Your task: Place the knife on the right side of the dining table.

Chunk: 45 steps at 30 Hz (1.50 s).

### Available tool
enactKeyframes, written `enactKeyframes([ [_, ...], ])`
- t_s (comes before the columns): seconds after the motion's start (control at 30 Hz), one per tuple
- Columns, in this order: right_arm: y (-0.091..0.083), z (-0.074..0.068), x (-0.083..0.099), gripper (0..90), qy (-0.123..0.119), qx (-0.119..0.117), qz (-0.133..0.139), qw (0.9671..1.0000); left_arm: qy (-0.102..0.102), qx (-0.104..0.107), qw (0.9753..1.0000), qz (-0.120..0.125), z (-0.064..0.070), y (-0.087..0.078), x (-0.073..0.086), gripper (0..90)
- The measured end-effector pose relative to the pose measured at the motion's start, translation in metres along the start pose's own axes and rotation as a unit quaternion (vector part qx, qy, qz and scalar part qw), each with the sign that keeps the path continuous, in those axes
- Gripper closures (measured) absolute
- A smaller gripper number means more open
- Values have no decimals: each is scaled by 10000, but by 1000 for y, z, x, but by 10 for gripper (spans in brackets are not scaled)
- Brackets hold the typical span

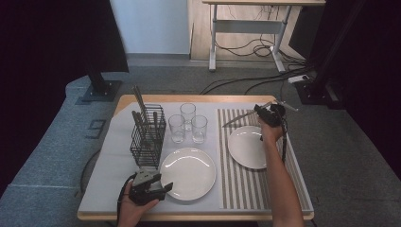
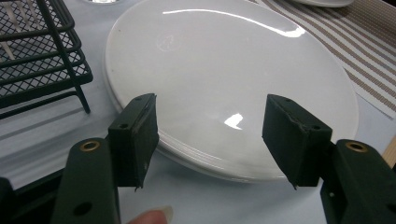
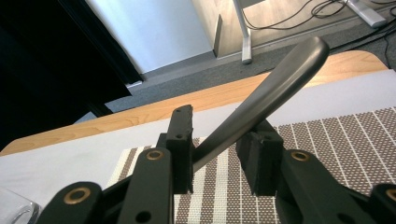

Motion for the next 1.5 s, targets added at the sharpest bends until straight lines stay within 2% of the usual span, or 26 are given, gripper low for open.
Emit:
enactKeyframes([
  [0.77, 6, 12, 6, 643, 208, 133, -160, 9996, 11, -21, 10000, -14, 1, 1, 0, 360],
  [0.97, 6, 14, 7, 629, 158, 164, -196, 9995, 7, -37, 10000, -8, 0, 0, 0, 360],
  [1.5, 9, 21, 11, 614, 335, 230, -334, 9986, 8, -35, 10000, -14, 0, 0, 1, 360],
])
Point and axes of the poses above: each handheld gripper's, and its own axes: y roughly forward along the jaws, x roughly out of its underside, z roughly to its right, the point moved 6 cm from there along y, roughly forward along the jaws, and after that the axes turned 4 degrees about x, right-handed, at the moved point
